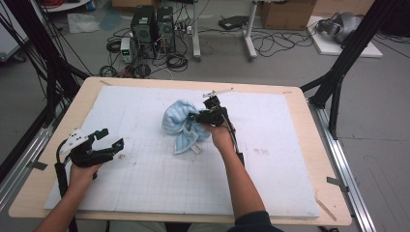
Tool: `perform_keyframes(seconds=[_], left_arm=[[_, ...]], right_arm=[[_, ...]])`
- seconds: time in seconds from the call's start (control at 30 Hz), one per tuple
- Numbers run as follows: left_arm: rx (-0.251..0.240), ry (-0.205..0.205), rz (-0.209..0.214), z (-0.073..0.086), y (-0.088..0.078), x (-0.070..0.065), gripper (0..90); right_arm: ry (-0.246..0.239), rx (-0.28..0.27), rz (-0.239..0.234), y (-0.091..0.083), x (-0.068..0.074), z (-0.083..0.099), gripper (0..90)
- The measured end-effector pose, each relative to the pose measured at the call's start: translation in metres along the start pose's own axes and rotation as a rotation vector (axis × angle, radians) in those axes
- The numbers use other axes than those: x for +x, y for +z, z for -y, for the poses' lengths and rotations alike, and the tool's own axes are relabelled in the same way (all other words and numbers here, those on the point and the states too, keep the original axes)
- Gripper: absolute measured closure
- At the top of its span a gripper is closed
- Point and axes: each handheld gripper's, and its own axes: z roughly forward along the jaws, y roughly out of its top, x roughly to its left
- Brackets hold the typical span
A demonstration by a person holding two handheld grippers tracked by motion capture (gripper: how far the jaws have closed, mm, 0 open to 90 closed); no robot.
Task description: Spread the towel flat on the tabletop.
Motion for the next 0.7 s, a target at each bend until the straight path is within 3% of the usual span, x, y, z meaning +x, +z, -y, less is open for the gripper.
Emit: perform_keyframes(seconds=[0.1,0.27,0.33,0.4,0.43,0.47,0.5,0.53,0.6,0.63,0.67,0.7], left_arm=[[0.001,-0.004,-0.004,0.000,-0.001,0.001,19.0],[-0.003,-0.003,-0.005,0.000,-0.002,0.001,19.0],[0.000,-0.003,-0.004,0.001,-0.002,0.000,19.0],[0.003,0.000,0.000,0.001,-0.001,0.001,19.0],[0.003,0.000,0.001,0.001,-0.001,0.001,19.0],[0.005,-0.001,0.000,0.001,-0.001,0.001,19.0],[0.005,-0.002,-0.001,0.001,-0.001,0.001,19.1],[0.003,-0.005,-0.002,0.001,-0.001,0.001,19.0],[0.001,-0.006,-0.002,0.001,-0.001,0.001,19.0],[0.000,-0.005,-0.002,0.001,-0.002,0.001,19.0],[-0.001,-0.004,-0.003,0.001,-0.001,0.001,19.1],[0.000,-0.005,-0.003,0.001,-0.001,0.000,19.0]], right_arm=[[0.059,-0.016,0.110,0.001,-0.015,-0.002,69.0],[0.091,-0.005,0.289,0.001,-0.040,-0.002,67.4],[0.093,0.000,0.355,-0.001,-0.047,0.000,61.8],[0.112,0.015,0.403,-0.002,-0.052,0.002,49.5],[0.112,0.015,0.403,-0.002,-0.052,0.002,49.5],[0.118,0.015,0.422,-0.003,-0.053,0.003,43.4],[0.131,-0.021,0.409,-0.009,-0.050,0.005,33.8],[0.126,-0.037,0.407,-0.012,-0.047,0.005,31.7],[0.098,-0.062,0.354,-0.017,-0.038,0.008,31.6],[0.098,-0.062,0.354,-0.017,-0.038,0.008,31.6],[0.060,-0.068,0.288,-0.019,-0.026,0.012,31.6],[0.044,-0.067,0.254,-0.019,-0.021,0.014,30.8]])
